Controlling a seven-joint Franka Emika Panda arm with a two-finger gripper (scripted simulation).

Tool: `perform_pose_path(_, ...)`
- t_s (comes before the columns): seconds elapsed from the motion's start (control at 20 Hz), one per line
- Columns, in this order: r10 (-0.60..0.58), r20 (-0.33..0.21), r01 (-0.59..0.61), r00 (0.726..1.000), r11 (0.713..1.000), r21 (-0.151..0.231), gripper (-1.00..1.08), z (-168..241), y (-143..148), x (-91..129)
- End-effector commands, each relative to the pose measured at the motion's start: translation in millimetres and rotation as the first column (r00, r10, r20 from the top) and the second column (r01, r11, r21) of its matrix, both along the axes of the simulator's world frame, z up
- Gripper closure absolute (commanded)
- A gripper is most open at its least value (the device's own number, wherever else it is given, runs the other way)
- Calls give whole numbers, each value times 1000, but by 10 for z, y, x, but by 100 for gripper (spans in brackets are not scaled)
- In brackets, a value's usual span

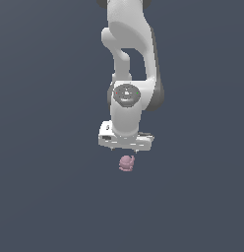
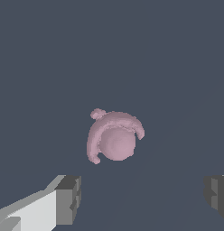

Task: Pick up the object and move it to a goal position.

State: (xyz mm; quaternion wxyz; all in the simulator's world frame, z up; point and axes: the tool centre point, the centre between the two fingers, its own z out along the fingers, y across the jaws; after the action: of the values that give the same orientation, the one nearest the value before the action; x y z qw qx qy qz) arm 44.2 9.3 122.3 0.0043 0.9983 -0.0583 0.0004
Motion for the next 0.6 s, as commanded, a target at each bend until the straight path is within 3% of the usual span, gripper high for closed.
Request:
perform_pose_path(0.0,-26,0,26,1000,1000,3,-92,-117,51,73)
perform_pose_path(0.55,-67,-1,67,998,998,8,-92,-319,137,172)
